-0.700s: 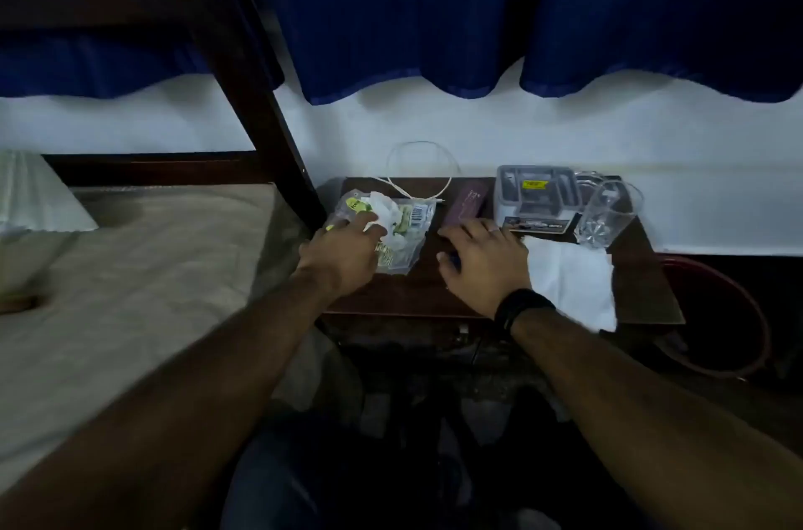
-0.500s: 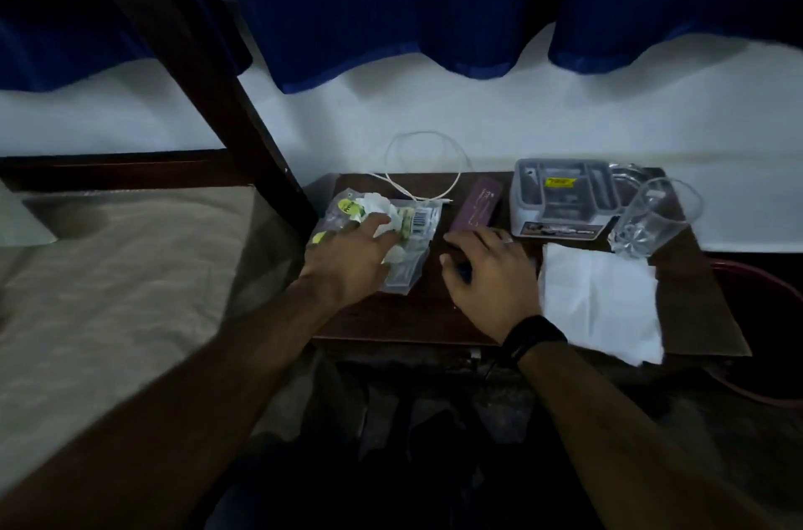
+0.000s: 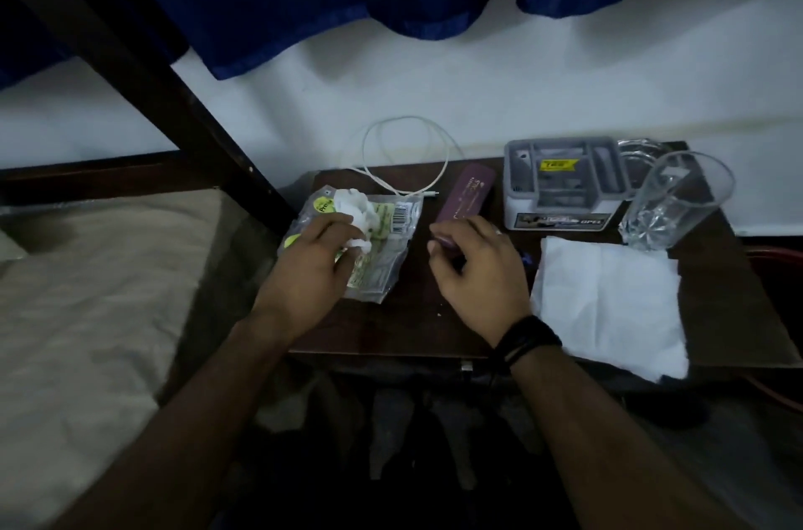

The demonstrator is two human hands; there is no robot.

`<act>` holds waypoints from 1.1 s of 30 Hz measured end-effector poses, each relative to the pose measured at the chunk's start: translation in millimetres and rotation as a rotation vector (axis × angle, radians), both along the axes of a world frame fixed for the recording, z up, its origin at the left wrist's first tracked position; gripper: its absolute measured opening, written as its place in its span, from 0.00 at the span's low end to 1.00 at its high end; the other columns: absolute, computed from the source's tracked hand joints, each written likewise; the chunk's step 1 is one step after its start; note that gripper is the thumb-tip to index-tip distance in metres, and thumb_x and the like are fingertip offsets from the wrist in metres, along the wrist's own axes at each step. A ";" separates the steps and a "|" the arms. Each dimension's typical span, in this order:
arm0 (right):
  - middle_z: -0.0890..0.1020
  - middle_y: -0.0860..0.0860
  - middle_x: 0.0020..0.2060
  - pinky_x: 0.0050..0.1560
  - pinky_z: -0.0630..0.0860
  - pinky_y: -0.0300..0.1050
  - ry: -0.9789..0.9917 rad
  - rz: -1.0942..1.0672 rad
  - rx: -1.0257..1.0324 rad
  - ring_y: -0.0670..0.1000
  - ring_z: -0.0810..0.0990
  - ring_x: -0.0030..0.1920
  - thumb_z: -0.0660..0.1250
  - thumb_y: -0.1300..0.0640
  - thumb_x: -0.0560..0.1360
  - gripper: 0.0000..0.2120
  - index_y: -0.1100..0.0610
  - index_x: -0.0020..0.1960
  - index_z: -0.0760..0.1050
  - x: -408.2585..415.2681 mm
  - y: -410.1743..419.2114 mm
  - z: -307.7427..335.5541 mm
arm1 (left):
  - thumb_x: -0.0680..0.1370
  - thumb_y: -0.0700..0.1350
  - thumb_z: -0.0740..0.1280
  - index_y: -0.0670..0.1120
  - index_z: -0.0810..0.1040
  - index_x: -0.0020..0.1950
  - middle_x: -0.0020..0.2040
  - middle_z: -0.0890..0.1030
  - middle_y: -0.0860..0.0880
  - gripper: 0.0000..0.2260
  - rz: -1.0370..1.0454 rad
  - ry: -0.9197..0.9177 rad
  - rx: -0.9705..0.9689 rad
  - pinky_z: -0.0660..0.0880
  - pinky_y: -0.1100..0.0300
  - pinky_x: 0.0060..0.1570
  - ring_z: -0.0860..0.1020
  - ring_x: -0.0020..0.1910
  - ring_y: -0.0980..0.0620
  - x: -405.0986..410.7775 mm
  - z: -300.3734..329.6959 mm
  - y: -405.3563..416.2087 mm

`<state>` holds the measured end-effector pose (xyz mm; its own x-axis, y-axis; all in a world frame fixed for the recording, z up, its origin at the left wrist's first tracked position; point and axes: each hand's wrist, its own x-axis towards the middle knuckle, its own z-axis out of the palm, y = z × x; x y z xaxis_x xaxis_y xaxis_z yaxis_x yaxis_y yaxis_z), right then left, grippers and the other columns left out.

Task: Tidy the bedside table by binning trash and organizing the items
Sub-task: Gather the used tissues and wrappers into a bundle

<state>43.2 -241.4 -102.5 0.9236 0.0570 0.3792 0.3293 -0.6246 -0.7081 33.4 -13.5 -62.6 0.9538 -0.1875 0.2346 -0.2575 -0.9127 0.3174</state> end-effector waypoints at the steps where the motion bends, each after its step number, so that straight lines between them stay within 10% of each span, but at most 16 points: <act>1: 0.83 0.52 0.49 0.48 0.80 0.54 0.026 0.019 0.053 0.57 0.82 0.48 0.64 0.50 0.77 0.14 0.54 0.56 0.82 -0.4 -0.9 2.9 | 0.79 0.39 0.70 0.46 0.82 0.57 0.65 0.77 0.47 0.08 0.008 -0.009 -0.048 0.78 0.54 0.55 0.80 0.59 0.46 -3.3 2.2 -3.9; 8: 0.79 0.44 0.58 0.51 0.75 0.32 0.244 0.274 0.338 0.47 0.82 0.51 0.73 0.55 0.76 0.21 0.45 0.68 0.76 -19.0 -14.4 19.4 | 0.79 0.39 0.69 0.52 0.81 0.53 0.51 0.82 0.58 0.08 0.223 -0.024 -0.617 0.79 0.57 0.53 0.81 0.51 0.57 -20.0 13.5 -58.3; 14: 0.80 0.40 0.62 0.55 0.77 0.36 0.248 0.279 0.460 0.45 0.81 0.58 0.74 0.59 0.76 0.24 0.46 0.69 0.76 -17.6 0.2 18.6 | 0.78 0.45 0.71 0.50 0.84 0.51 0.43 0.86 0.51 0.03 0.261 0.219 -1.051 0.76 0.62 0.46 0.83 0.44 0.55 -25.1 16.1 -87.6; 20: 0.87 0.47 0.43 0.45 0.76 0.35 0.381 0.120 0.652 0.42 0.83 0.39 0.68 0.65 0.79 0.11 0.53 0.55 0.84 -13.3 14.6 6.2 | 0.77 0.48 0.72 0.51 0.84 0.45 0.44 0.81 0.53 0.03 0.125 0.117 -0.711 0.74 0.66 0.46 0.80 0.45 0.56 -8.9 15.8 -55.8; 25: 0.86 0.51 0.44 0.44 0.77 0.39 0.628 0.021 0.815 0.40 0.80 0.37 0.62 0.60 0.83 0.10 0.51 0.56 0.81 0.7 1.5 9.7 | 0.76 0.55 0.67 0.52 0.83 0.53 0.55 0.81 0.50 0.10 0.390 -0.029 -0.206 0.78 0.47 0.51 0.79 0.51 0.42 16.9 -22.6 0.2; 33: 0.85 0.52 0.45 0.46 0.78 0.45 0.618 0.030 0.818 0.46 0.83 0.39 0.69 0.58 0.80 0.10 0.47 0.59 0.80 2.2 -8.7 14.6 | 0.76 0.64 0.66 0.62 0.61 0.77 0.73 0.71 0.47 0.30 0.495 0.122 -0.123 0.68 0.37 0.67 0.68 0.71 0.38 26.9 -40.4 -10.4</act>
<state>45.4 -250.1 -87.9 0.9731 0.0206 -0.2293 -0.2300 0.1282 -0.9647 60.3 -23.9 -103.0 0.9429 0.3150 0.1084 0.2410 -0.8697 0.4308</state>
